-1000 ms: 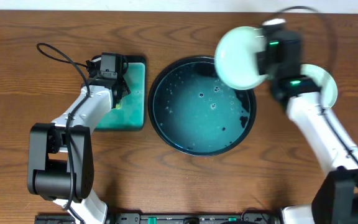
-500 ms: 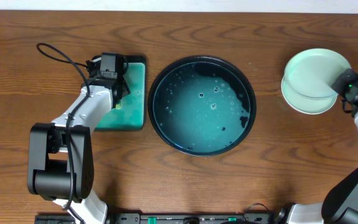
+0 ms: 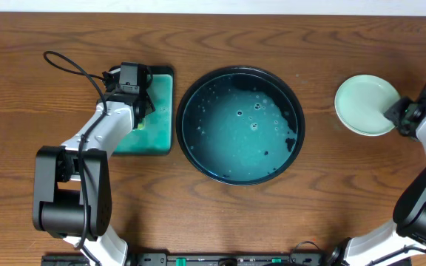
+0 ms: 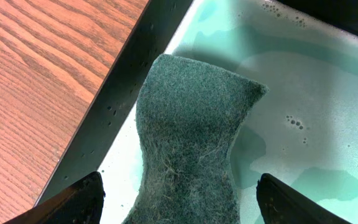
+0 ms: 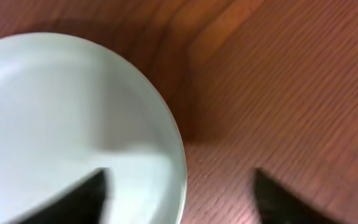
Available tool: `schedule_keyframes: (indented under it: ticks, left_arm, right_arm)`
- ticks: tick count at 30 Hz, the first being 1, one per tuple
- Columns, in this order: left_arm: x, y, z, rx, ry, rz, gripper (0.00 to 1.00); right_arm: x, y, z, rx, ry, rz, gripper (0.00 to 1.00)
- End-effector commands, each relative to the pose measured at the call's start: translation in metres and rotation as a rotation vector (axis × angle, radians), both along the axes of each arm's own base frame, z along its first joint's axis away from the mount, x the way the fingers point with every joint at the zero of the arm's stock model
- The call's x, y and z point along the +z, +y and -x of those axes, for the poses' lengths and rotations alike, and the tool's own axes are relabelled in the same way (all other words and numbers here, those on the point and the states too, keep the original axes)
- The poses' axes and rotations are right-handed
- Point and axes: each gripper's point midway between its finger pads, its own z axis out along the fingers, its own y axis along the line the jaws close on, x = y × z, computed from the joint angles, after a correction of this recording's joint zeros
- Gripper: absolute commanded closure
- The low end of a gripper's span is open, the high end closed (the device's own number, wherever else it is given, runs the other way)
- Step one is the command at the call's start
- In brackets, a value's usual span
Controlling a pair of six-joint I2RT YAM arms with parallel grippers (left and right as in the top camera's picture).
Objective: Clean dirty plates on tray and stack at the side
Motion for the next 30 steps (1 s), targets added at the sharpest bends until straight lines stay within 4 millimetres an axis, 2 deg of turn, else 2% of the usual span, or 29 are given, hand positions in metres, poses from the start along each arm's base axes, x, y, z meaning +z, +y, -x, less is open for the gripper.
schedule_keyframes:
  ticks: [1,2,7,10,13,18,22,26,30]
  left_arm:
    - [-0.001,0.003,0.002,0.007,0.006,-0.008,0.21]
    - [-0.001,0.003,0.002,0.007,0.006,-0.008,0.21]
    - [-0.001,0.003,0.002,0.007,0.006,-0.008,0.21]
    - [-0.001,0.003,0.002,0.007,0.006,-0.008,0.21]
    - [-0.001,0.003,0.002,0.007,0.006,-0.008,0.21]
    - [-0.001,0.003,0.002,0.007,0.006,-0.008,0.21]
    - [-0.001,0.003,0.002,0.007,0.006,-0.008,0.21]
    - [-0.001,0.003,0.002,0.007,0.006,-0.008,0.21]
    - [-0.001,0.003,0.002,0.007,0.006,-0.008,0.21]
  right_arm:
    - [0.028,0.001,-0.004,0.031,-0.045,0.050,0.06]
    - [0.038,0.002,-0.004,0.042,-0.057,0.063,0.01]
    - [0.102,0.023,0.005,0.083,-0.148,0.114,0.01]
    - [0.136,0.048,0.018,0.125,-0.183,0.127,0.01]
    - [0.155,0.085,0.031,0.202,-0.190,0.121,0.01]
    - [0.159,0.156,0.048,0.416,-0.150,0.109,0.01]
    - [0.155,0.204,0.059,0.583,-0.120,0.103,0.01]
    - [0.149,0.255,0.063,0.690,-0.131,-0.016,0.01]
    - [0.148,0.275,0.067,0.755,-0.128,-0.041,0.01]
